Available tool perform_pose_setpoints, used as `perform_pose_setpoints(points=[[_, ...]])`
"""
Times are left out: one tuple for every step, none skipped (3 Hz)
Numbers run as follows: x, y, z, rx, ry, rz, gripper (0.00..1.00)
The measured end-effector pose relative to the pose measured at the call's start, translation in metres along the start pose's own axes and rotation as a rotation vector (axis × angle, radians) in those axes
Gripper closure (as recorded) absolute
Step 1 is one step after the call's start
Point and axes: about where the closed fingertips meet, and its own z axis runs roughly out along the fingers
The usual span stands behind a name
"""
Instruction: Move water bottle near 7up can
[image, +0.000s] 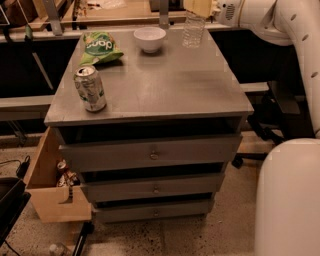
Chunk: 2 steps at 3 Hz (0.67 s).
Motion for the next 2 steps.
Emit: perform_pose_setpoints(points=[[-0.013, 0.048, -0.008, -0.051, -0.024, -0.06, 1.0], [0.002, 0.098, -0.013, -0.109, -0.024, -0.107, 1.0]])
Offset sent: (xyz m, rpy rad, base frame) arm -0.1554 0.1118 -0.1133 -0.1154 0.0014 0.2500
